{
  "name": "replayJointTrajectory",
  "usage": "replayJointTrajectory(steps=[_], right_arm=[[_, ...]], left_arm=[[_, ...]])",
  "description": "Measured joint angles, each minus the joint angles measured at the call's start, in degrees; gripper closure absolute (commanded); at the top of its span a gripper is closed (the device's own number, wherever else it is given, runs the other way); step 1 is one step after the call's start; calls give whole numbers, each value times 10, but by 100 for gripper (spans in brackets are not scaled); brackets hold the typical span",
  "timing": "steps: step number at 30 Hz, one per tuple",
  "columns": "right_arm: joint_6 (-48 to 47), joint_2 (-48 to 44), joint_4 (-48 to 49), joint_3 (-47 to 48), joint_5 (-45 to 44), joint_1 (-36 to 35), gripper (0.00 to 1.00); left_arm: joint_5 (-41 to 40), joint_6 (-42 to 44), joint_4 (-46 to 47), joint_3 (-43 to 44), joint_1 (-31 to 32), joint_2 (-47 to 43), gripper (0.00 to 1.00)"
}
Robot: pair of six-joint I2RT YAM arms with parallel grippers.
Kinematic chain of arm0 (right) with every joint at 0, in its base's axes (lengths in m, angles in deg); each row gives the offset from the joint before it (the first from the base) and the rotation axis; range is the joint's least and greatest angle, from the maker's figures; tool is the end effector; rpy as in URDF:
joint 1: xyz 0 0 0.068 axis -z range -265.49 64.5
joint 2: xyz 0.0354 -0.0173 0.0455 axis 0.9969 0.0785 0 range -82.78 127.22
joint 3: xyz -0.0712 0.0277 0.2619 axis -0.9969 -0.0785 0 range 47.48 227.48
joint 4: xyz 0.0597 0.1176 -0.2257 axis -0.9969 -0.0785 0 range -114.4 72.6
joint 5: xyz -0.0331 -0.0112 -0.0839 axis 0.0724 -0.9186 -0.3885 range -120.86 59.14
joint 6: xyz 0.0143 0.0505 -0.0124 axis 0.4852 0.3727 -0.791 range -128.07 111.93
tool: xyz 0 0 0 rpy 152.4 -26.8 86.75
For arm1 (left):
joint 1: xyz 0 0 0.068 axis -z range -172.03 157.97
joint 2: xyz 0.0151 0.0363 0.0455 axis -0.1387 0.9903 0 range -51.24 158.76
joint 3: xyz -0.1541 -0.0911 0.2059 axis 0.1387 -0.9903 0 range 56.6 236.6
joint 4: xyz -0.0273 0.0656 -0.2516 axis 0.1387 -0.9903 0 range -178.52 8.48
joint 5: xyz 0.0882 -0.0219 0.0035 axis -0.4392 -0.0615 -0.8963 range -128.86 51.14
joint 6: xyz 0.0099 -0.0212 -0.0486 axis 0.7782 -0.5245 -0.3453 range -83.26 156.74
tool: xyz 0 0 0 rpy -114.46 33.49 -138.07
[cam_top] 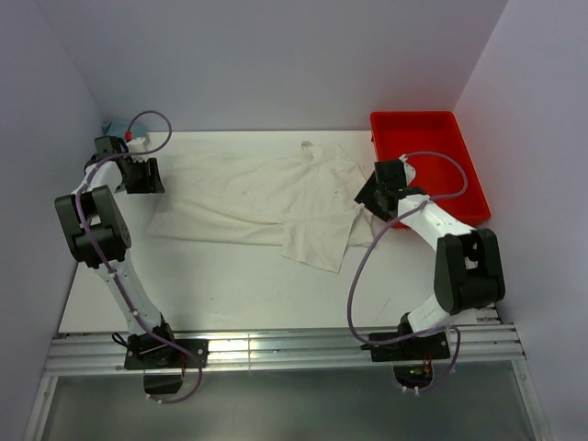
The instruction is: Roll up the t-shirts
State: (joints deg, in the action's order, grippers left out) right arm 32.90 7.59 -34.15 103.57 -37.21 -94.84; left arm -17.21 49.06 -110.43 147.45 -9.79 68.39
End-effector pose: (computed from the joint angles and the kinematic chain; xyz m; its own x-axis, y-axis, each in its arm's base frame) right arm 0.3229 0.0491 0.2040 -0.6401 0.5550 -0.5314 0.4329 0.8318 0.3474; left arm 0.4340 0.1250 0.1871 -0.8068 -0.0503 -0.5886 0.0781 0.9786 -0.1906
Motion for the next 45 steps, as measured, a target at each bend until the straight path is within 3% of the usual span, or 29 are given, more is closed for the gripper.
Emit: replayJointTrajectory(steps=[7,13,20,33,36,37,40,45], right_arm=[[4,-134,-34,-3,-23,-16,32],[49,-230,-38,-91,-47,-113,40],[118,-223,-48,-206,-55,-220,46],[185,-134,-38,-209,-83,-316,46],[191,-125,-37,-206,-88,-319,54],[191,-120,-36,-203,-90,-320,67],[193,-99,-30,-192,-92,-321,92],[189,-87,-52,-158,-100,-322,98]], left_arm=[[11,-4,7,-1,-3,-41,24],[29,-4,8,-5,-16,-96,24],[49,16,-17,-52,-51,-169,25],[70,47,-50,-99,-64,-220,26],[70,49,-54,-103,-64,-220,27],[70,50,-56,-104,-64,-220,27],[70,50,-59,-106,-64,-220,27],[70,51,-62,-108,-64,-220,27]])
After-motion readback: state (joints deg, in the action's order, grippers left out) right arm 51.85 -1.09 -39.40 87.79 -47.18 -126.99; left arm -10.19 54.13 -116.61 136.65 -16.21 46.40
